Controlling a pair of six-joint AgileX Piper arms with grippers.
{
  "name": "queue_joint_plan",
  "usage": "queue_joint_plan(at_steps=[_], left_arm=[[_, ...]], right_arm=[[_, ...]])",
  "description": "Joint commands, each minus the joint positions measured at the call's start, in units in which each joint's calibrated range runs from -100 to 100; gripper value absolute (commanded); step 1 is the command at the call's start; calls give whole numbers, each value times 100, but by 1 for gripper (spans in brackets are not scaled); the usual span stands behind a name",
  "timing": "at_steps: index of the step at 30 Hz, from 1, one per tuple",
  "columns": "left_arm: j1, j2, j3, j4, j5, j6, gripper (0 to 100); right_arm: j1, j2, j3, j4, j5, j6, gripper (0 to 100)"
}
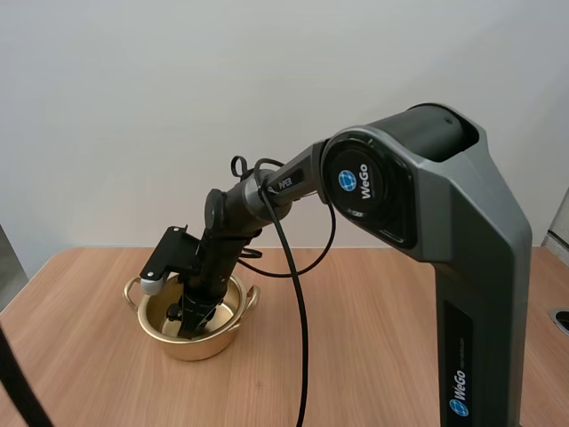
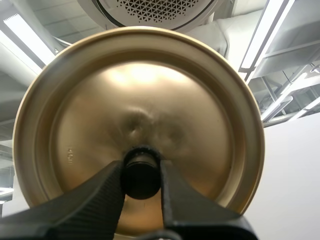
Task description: Open the pot, put the car inside, and close it
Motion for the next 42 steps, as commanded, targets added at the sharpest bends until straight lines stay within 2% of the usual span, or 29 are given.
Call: queue_joint_plan(at_steps=[1,6,7,20,29,33,35,37,39,41,42], left_arm=[[3,3,-3,-7,31,8,0],[3,3,-3,-7,31,8,0],[3,3,-3,-7,31,8,0],[3,3,-3,-7,31,8,0],[3,3,-3,-7,31,8,0],[3,3,-3,-7,31,8,0],[3,3,-3,-7,31,8,0],[3,3,-3,-7,31,8,0],[3,3,-3,-7,31,8,0],[3,3,-3,-7,54,8,0],[3,3,-3,-7,93,8,0]], right_arm=[[1,5,-4,-97,-73,169,35],[1,5,-4,-395,-258,469,66],[1,5,-4,-407,-258,469,69],[1,-60,-4,-407,-258,493,69],[1,-880,-4,-384,-391,504,69],[-33,-1547,-4,-419,-415,702,69],[-96,-1924,-4,-420,-458,764,65],[-219,-2376,-4,-407,-538,880,55],[-400,-2784,-4,-407,-592,1002,35],[-622,-3209,-4,-407,-592,1047,7],[-724,-3400,-4,-407,-592,1047,0]])
